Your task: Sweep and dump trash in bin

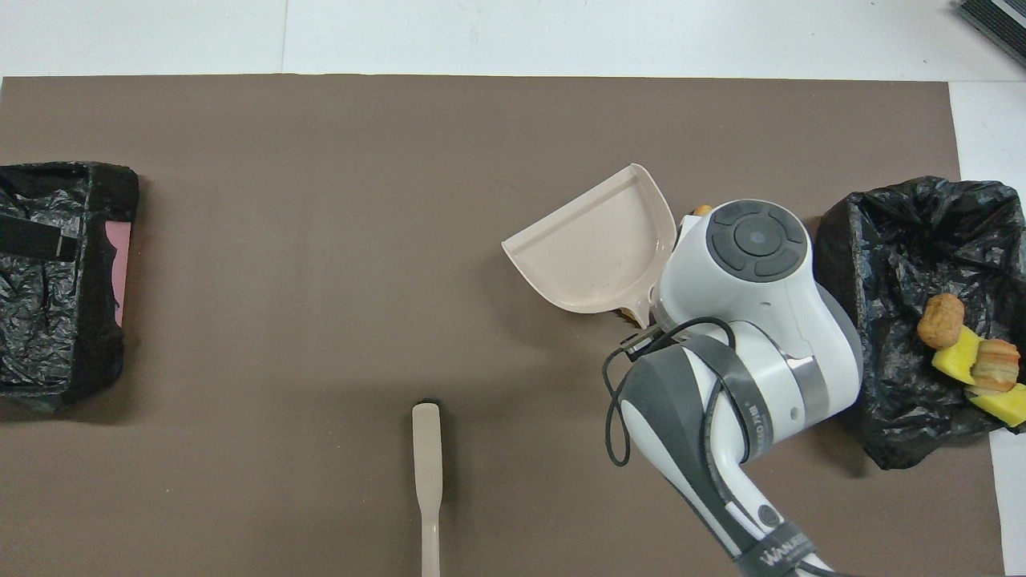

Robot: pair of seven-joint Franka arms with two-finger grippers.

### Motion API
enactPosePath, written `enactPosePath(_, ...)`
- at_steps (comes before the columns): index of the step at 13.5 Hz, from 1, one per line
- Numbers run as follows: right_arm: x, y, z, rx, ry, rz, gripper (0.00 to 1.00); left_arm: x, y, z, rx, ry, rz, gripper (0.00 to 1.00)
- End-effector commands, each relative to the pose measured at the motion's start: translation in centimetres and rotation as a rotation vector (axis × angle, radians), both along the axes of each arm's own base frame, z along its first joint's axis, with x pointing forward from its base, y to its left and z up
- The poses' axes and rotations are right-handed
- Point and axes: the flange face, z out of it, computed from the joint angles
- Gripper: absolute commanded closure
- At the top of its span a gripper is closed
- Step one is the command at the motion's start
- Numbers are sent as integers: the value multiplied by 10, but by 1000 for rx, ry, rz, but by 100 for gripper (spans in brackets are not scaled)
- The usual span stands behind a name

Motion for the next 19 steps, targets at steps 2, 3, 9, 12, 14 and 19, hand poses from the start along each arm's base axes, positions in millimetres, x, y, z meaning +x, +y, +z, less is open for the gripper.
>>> enactPosePath(2, 17, 74, -13, 15, -24, -200, 100, -5, 3, 3, 9, 6, -6, 0)
enactPosePath(3, 18, 97, -19, 52, -19, -258, 100, -5, 3, 4, 9, 5, -6, 0)
enactPosePath(9, 33, 215, -78, 82, -32, -404, 100, -5, 3, 3, 9, 6, -6, 0)
enactPosePath(12, 38, 219, -87, 96, -38, -413, 25, -5, 3, 3, 9, 6, -5, 0)
enactPosePath(14, 38, 212, -90, 86, -35, -411, 0, -5, 3, 3, 9, 6, -6, 0)
enactPosePath(19, 30, 184, -45, 56, 21, -408, 0, -10, 3, 2, 9, 31, -3, 0)
